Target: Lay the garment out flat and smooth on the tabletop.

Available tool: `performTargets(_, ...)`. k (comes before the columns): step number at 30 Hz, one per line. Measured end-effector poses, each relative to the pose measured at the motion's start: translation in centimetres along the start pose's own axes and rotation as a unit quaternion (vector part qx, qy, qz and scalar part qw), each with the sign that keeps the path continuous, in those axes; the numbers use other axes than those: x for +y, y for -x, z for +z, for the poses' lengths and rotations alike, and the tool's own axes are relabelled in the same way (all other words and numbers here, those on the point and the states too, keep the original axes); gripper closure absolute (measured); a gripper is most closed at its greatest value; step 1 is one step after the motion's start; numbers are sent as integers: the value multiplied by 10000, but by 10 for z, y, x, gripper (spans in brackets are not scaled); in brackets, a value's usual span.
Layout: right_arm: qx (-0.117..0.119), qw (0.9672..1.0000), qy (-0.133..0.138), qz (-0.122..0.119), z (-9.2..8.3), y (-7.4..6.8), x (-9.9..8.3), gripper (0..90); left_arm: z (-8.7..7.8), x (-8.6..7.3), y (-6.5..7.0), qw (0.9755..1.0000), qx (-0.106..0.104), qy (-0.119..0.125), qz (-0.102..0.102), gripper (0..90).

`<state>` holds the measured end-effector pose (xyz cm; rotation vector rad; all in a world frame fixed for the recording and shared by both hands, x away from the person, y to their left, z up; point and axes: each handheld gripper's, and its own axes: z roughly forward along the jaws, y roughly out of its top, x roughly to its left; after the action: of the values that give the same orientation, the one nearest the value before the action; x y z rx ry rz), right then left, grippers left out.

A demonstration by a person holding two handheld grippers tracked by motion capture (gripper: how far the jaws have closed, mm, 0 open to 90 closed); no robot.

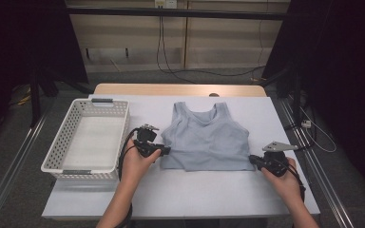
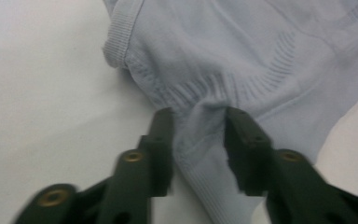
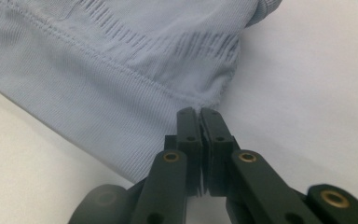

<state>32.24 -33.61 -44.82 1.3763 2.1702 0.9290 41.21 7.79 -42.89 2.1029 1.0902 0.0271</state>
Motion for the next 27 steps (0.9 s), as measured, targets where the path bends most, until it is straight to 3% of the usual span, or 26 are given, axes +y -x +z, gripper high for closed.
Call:
performTargets(6, -24, 9999, -29, -110, 0, -2, -2, 881, -3, -7, 5, 10000, 35, 22, 28, 525)
performTargets(12, -64, 9996, -28, -278, 1, -3, -3, 881, 0, -20, 6, 9998, 120, -134, -9, 558)
performTargets(17, -30, 9998, 85, -186, 1, -2, -6, 881, 2, -23, 4, 9998, 91, -147, -18, 612)
performTargets(21, 14, 9999, 99, -81, 1, 0, -6, 882, 3, -24, 3, 9998, 73, -178, 16, 708)
performTargets(24, -22, 9998, 112, -148, 1, -1, -6, 882, 5, -23, 3, 9996, -115, -259, 20, 827)
performTargets(27, -32, 9998, 122, -123, 1, -2, -7, 883, 5, -21, 5, 9993, -139, -355, 15, 861)
